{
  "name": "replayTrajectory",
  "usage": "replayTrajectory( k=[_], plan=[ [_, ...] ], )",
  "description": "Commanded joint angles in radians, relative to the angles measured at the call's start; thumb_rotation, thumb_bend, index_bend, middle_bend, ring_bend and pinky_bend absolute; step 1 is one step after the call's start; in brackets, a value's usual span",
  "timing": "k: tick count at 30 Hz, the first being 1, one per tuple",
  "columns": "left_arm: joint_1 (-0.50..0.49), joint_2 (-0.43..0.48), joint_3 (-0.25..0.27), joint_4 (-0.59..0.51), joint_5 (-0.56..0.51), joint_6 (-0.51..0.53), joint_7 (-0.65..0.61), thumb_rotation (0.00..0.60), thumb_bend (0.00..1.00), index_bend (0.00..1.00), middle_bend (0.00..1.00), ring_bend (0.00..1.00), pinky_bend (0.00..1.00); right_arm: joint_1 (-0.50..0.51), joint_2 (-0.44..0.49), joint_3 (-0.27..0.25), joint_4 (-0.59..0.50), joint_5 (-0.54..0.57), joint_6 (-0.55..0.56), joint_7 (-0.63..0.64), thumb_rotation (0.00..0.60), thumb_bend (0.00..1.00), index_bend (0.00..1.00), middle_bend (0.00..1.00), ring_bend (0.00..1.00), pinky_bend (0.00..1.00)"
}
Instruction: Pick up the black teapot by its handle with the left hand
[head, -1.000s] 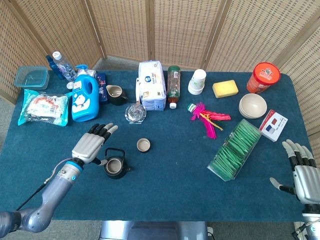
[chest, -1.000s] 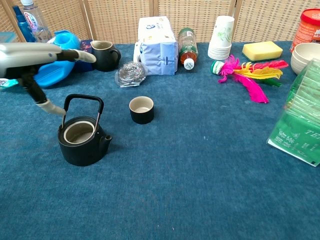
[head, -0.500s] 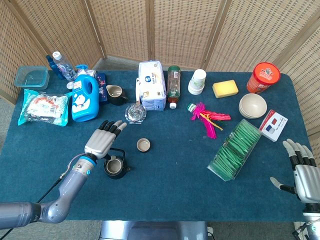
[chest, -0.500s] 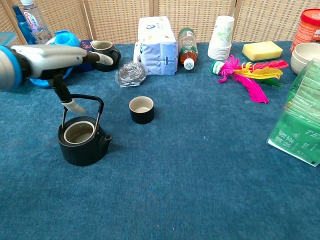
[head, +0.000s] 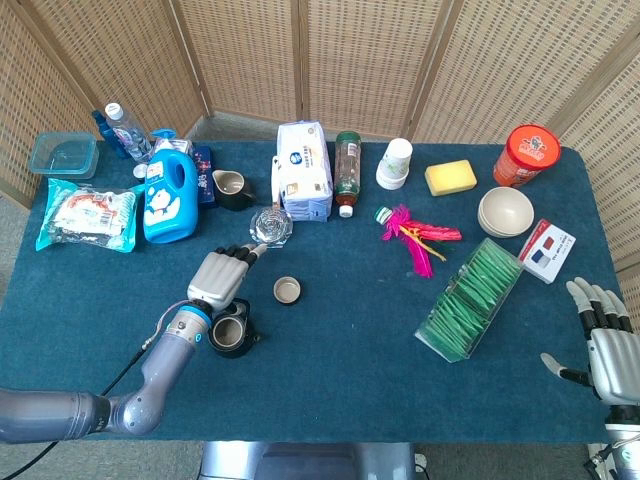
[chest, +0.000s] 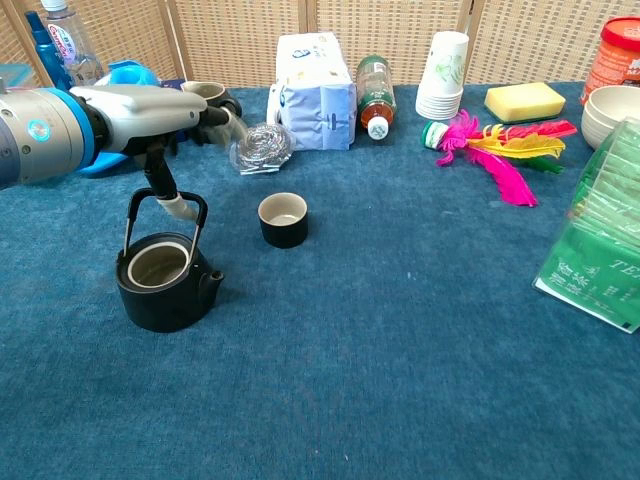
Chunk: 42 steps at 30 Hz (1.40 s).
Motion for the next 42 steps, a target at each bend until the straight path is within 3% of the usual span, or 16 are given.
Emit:
replayTrajectory(
  k=[1, 7, 12, 23, 32, 42],
  plan=[
    [-0.006, -0.001, 0.018, 0.003, 0.001, 0.017, 0.023, 0.6, 0.31, 0.58, 0.67, 0.66, 0.71, 0.0, 0.001, 0.0, 0.0, 0.0, 0.001, 0.001, 0.6, 0.0, 0.0, 0.0, 0.0, 0.0],
    [-0.019, 0.007, 0.052, -0.016, -0.015, 0.029, 0.07, 0.6, 0.45, 0.73, 0.83, 0.81, 0.85, -0.002, 0.003, -0.003, -0.002, -0.006, 0.003, 0.003, 0.6, 0.0, 0.0, 0.0, 0.0, 0.0],
    [-0.011, 0.037, 0.055, -0.047, 0.016, 0.028, 0.037, 0.6, 0.5, 0.75, 0.89, 0.87, 0.96, -0.002, 0.004, -0.005, -0.002, -0.008, 0.001, 0.005, 0.6, 0.0, 0.0, 0.0, 0.0, 0.0],
    [0.047, 0.155, 0.003, -0.104, 0.242, 0.083, -0.152, 0.6, 0.49, 0.75, 0.9, 0.87, 0.97, 0.002, -0.002, -0.009, -0.004, -0.007, -0.009, -0.008, 0.6, 0.0, 0.0, 0.0, 0.0, 0.0],
    [0.027, 0.192, -0.059, -0.11, 0.2, 0.1, -0.139, 0.6, 0.48, 0.75, 0.9, 0.87, 0.97, 0.004, -0.007, -0.011, -0.007, -0.006, -0.015, -0.024, 0.6, 0.0, 0.0, 0.0, 0.0, 0.0],
    [0.004, 0.188, -0.058, -0.079, 0.175, 0.117, -0.068, 0.6, 0.48, 0.74, 0.9, 0.86, 0.97, 0.003, -0.002, -0.008, -0.008, 0.0, -0.014, -0.014, 0.6, 0.0, 0.0, 0.0, 0.0, 0.0]
  ],
)
